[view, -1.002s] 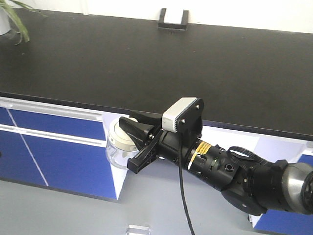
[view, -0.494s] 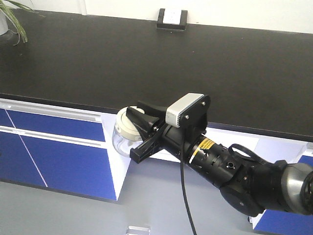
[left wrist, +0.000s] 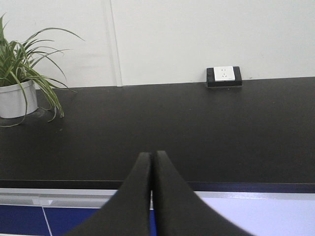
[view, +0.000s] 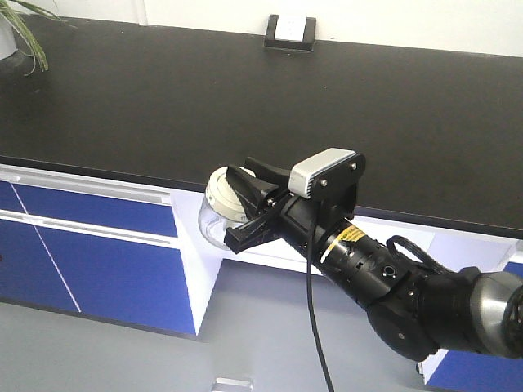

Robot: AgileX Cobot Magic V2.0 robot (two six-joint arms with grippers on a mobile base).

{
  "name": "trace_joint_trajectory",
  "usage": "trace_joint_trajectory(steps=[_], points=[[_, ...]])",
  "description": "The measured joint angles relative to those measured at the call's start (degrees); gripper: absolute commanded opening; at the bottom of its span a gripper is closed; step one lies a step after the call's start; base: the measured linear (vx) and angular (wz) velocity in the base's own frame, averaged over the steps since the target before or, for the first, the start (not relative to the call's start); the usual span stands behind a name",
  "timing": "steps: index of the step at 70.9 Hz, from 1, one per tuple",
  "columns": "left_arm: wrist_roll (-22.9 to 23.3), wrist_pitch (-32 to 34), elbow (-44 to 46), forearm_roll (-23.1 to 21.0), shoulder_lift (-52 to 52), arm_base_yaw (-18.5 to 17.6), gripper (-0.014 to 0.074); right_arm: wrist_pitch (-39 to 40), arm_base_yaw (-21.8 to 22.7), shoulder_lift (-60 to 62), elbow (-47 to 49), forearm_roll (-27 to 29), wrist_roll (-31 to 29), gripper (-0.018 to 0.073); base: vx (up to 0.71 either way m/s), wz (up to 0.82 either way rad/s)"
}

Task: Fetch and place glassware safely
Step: 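Hold the jar above the black benchtop with the right gripper while approaching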

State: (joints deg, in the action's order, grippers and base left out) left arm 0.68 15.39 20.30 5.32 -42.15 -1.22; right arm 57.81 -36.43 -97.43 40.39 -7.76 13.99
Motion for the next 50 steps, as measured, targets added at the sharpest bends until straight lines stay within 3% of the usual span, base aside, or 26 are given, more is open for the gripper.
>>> trace_joint_trajectory(steps=[50], points=[[0.0,0.0,0.0,0.0,0.0,0.0,-0.0007,0.0,0.0,0.0,0.0,0.0,-0.02,-0.0004,0.0,-0.01]])
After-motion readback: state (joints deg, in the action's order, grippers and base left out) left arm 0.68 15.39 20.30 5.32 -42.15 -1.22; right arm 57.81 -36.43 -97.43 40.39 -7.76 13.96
